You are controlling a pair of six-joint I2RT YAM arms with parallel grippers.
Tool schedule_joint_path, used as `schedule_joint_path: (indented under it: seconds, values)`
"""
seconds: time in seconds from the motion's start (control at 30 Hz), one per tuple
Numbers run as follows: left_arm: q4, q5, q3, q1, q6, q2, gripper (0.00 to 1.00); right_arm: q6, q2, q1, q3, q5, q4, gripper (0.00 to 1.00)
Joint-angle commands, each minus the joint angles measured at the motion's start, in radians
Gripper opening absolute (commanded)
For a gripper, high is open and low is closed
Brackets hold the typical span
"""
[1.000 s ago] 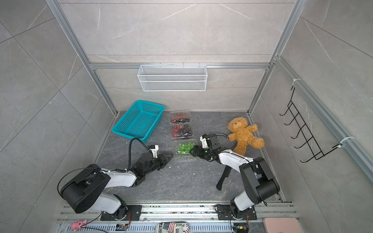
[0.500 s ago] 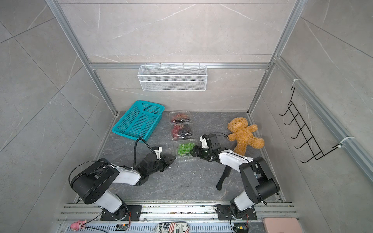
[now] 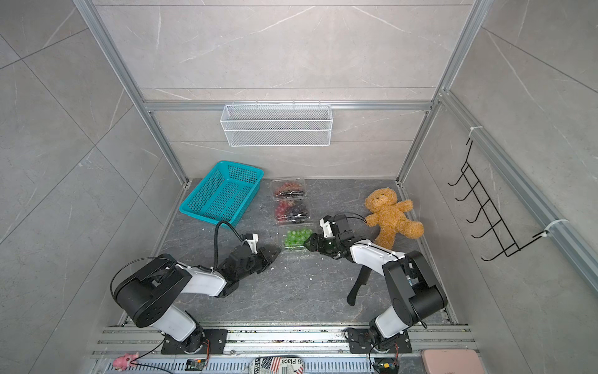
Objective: Pack grapes into containers
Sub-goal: Close the packing box at the center of the board.
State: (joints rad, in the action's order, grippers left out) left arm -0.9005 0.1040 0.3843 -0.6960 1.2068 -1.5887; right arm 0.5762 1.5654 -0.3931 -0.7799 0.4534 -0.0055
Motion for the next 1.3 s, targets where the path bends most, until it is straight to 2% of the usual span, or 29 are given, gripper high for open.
schedule_joint_path:
  seconds: [0.0, 0.47, 1.27]
  values:
    - [-0.004, -0.049, 0.005, -0.002, -0.003, 0.035, 0.28, 0.008, 0.010, 0.003, -0.020, 0.013, 0.005, 0.74]
    - [-0.080, -0.009, 0.041, -0.003, 0.025, -0.062, 0.23, 0.010, 0.014, 0.003, -0.020, 0.013, 0.006, 0.73]
    - [-0.112, 0.013, 0.064, -0.027, 0.033, -0.107, 0.20, 0.018, 0.036, 0.003, -0.023, 0.028, 0.010, 0.71]
